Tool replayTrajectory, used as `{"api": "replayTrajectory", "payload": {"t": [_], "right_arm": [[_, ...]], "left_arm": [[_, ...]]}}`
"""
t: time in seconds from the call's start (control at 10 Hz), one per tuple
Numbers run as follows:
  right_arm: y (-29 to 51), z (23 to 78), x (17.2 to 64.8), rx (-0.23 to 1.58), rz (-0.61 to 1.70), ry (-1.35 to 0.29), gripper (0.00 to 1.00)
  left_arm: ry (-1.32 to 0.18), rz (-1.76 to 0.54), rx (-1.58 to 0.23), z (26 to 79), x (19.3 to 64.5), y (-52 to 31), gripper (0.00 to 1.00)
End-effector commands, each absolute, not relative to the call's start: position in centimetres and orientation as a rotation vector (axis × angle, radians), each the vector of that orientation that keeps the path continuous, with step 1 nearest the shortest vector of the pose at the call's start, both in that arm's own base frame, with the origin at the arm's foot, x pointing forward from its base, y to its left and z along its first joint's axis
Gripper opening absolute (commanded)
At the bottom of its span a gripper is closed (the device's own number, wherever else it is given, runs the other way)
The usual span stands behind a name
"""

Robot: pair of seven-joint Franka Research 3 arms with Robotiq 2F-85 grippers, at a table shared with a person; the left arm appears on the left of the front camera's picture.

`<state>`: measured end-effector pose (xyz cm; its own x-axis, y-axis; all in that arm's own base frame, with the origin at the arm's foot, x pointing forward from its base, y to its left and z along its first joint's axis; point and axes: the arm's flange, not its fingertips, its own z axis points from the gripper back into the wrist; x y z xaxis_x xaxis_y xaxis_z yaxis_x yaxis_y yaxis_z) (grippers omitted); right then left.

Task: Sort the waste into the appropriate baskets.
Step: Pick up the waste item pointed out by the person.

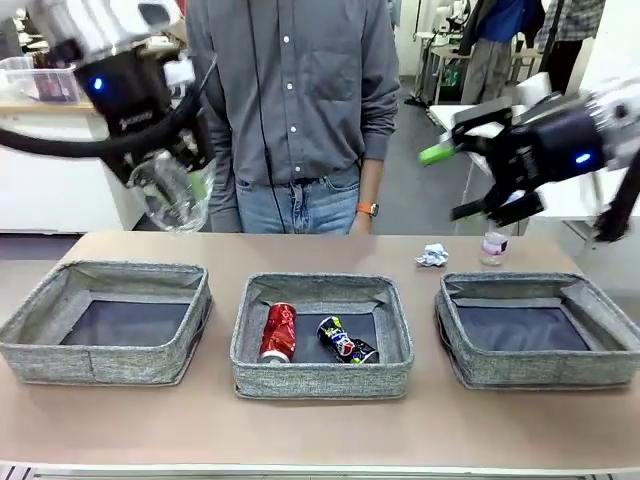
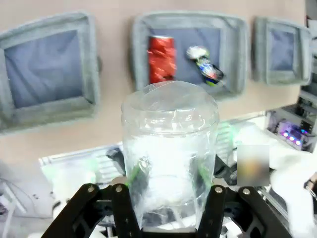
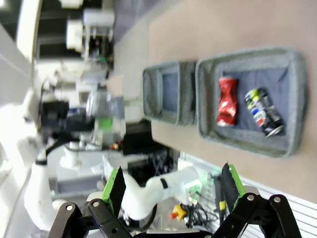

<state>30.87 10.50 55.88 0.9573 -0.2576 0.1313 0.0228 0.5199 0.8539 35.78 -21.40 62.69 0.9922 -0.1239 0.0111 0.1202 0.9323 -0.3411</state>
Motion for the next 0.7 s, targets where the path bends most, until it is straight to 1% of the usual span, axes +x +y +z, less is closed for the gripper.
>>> {"api": "replayTrajectory", "payload": {"t": [0.0, 0.2, 0.3, 0.4, 0.6], "right_arm": [[4.5, 56.6, 29.1, 1.043, -0.292, -0.325, 1.00], [2.4, 55.3, 28.9, 0.992, -0.347, -0.320, 1.00], [3.2, 53.8, 29.3, 0.983, -0.319, -0.269, 1.00], [2.2, 57.2, 29.8, 1.012, -0.318, -0.353, 1.00], [2.2, 57.2, 29.8, 1.012, -0.318, -0.353, 1.00]], "left_arm": [[0.024, -0.171, -0.324, 66.0, 33.2, -27.5, 0.43], [-0.005, -0.142, -0.306, 68.5, 31.7, -31.5, 0.43], [-0.024, -0.064, -0.293, 69.9, 31.0, -33.2, 0.43], [-0.028, -0.014, -0.268, 71.5, 30.5, -34.6, 0.43], [-0.027, 0.043, -0.176, 74.3, 30.1, -36.7, 0.43]]}}
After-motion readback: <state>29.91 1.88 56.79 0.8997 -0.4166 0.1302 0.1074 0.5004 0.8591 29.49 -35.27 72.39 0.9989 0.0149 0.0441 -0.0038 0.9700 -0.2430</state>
